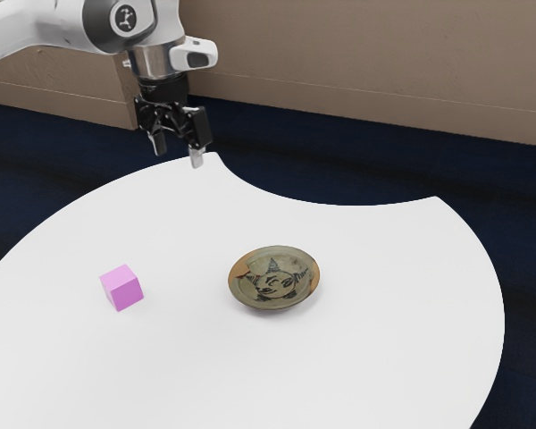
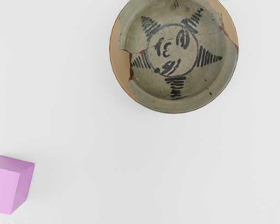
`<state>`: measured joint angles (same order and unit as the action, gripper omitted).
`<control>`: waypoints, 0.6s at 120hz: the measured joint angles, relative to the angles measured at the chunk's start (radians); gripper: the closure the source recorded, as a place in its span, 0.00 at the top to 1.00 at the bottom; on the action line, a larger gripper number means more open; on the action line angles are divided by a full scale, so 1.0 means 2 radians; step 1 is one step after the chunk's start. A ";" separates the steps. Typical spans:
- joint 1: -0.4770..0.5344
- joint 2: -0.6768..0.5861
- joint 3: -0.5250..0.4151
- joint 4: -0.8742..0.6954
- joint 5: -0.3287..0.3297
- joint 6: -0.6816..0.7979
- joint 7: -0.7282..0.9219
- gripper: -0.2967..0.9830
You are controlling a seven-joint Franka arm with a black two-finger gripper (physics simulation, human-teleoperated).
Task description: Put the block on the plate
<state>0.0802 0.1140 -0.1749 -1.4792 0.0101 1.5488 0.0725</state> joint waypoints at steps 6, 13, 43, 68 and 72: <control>0.000 0.000 0.000 0.000 0.000 0.000 -0.005 0.77; 0.000 0.000 0.000 0.000 -0.001 0.000 -0.009 0.77; 0.001 -0.050 0.010 -0.069 0.003 0.001 -0.015 0.77; -0.008 -0.105 0.042 -0.196 0.005 0.044 0.029 0.77; -0.003 -0.109 0.046 -0.212 0.006 0.055 0.039 0.77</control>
<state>0.0737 -0.1040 -0.0835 -1.9040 0.0213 1.6580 0.1509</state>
